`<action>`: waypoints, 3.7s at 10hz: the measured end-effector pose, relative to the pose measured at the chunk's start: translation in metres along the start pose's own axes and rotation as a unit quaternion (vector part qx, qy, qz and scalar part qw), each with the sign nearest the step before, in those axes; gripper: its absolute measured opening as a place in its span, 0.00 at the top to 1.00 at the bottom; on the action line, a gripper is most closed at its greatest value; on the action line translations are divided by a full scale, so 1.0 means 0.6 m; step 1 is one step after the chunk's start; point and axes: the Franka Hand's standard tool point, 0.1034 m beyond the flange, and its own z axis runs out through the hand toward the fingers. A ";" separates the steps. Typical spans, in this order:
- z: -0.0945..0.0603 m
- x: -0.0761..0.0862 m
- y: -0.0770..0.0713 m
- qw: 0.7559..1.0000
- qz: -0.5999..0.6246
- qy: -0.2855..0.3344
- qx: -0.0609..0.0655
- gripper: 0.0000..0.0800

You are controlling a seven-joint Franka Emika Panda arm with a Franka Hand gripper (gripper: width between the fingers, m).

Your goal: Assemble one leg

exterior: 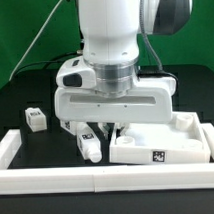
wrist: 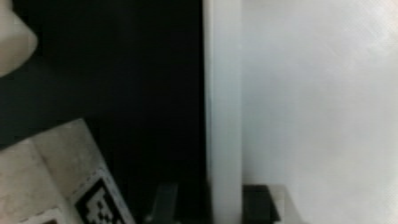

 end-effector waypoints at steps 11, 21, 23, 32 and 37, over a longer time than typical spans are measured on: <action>-0.008 0.090 -0.021 0.999 -0.042 -0.025 -0.015 0.93; -0.112 0.040 0.039 0.998 -0.060 -0.010 -0.006 0.19; -0.109 0.036 0.041 0.998 -0.057 -0.012 -0.006 0.19; -0.114 -0.022 0.136 0.975 -0.221 -0.002 -0.014 0.19; -0.076 -0.047 0.189 0.965 -0.258 -0.037 -0.029 0.19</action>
Offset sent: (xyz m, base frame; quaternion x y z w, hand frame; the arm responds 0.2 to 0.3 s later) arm 0.0543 0.0048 -0.0076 0.0650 0.0180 -0.0804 0.9945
